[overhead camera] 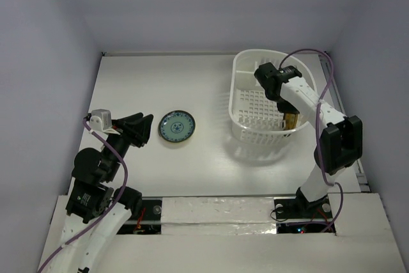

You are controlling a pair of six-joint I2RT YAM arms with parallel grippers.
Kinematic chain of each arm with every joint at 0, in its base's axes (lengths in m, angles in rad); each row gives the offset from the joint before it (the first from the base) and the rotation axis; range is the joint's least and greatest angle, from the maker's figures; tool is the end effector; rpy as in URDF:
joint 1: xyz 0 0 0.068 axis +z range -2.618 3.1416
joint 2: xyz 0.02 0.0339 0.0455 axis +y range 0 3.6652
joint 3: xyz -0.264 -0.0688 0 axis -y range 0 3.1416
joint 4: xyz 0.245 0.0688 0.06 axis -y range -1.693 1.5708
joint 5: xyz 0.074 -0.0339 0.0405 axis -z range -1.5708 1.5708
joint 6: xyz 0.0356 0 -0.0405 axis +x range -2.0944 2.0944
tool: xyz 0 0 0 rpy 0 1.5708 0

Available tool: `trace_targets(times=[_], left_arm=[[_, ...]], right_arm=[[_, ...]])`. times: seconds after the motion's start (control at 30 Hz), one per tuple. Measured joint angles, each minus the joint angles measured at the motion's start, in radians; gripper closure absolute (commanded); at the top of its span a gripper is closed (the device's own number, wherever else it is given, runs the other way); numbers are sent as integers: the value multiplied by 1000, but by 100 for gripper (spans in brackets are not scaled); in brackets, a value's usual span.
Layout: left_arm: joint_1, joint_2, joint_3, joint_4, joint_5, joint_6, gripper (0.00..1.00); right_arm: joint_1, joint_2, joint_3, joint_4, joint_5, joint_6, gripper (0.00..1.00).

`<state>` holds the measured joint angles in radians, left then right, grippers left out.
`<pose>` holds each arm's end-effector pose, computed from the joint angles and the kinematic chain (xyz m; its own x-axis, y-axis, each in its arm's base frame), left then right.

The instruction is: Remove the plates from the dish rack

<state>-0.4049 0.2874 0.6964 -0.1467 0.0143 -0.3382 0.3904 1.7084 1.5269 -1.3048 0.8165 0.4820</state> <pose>0.0675 -0.0295 0.3692 0.0899 -0.3995 -0.9123 0.4626 0.8280 -0.3169 0.3024 0.0964 0.2918 -0.9109 -0.0316 -0.4114 0.2466 0.7576 -0.6043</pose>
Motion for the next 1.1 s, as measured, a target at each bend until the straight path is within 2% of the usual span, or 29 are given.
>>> trace_targets(times=[0.27,0.57,0.7,0.97,1.1], left_arm=[[0,0,0,0,0,0,61],[0,0,0,0,0,0,61],[0,0,0,0,0,0,61],[0,5,0,0,-1,0,61],[0,7,0,0,-6,0,61]], right_arm=[[50,47,130,-34,75,-11,100],[77,79,151,-33,122,-17,100],[77,72,211,-41,130,-23,100],[105,-83,423,-40,142,-22,100],[257,-180,460,42,93,-35,100]])
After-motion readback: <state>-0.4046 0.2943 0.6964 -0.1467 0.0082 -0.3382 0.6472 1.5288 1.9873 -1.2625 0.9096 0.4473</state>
